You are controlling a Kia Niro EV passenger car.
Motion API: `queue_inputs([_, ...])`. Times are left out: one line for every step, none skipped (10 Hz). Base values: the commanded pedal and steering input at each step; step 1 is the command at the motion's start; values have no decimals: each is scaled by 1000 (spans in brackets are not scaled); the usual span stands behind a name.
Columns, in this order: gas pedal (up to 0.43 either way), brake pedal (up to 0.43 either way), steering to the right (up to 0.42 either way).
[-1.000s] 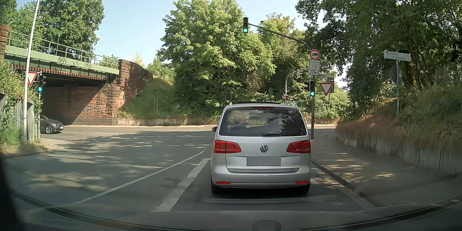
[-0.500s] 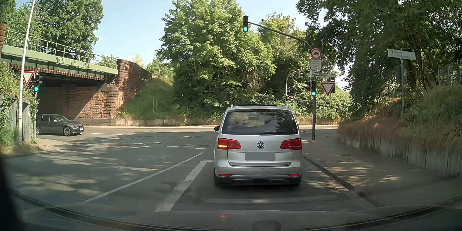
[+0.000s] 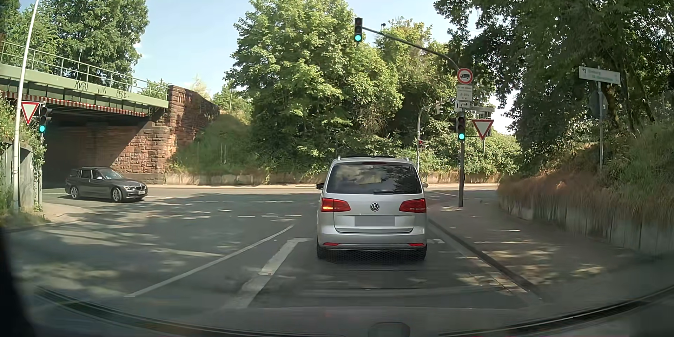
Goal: Follow the waypoints while adhering to traffic rules and regulations
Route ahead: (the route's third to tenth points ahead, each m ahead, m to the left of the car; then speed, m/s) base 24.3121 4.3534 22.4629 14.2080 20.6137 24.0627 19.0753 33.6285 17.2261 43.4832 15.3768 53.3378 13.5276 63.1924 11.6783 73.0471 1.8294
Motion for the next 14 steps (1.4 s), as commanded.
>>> queue_inputs([287,30,5])
queue_inputs([299,30,5])
queue_inputs([311,37,5])
queue_inputs([311,37,5])
queue_inputs([311,30,5])
queue_inputs([311,30,5])
queue_inputs([331,30,5])
queue_inputs([339,30,5])
queue_inputs([339,30,5])
queue_inputs([339,30,5])
queue_inputs([339,30,5])
queue_inputs([339,30,5])
queue_inputs([331,30,5])
queue_inputs([319,30,5])
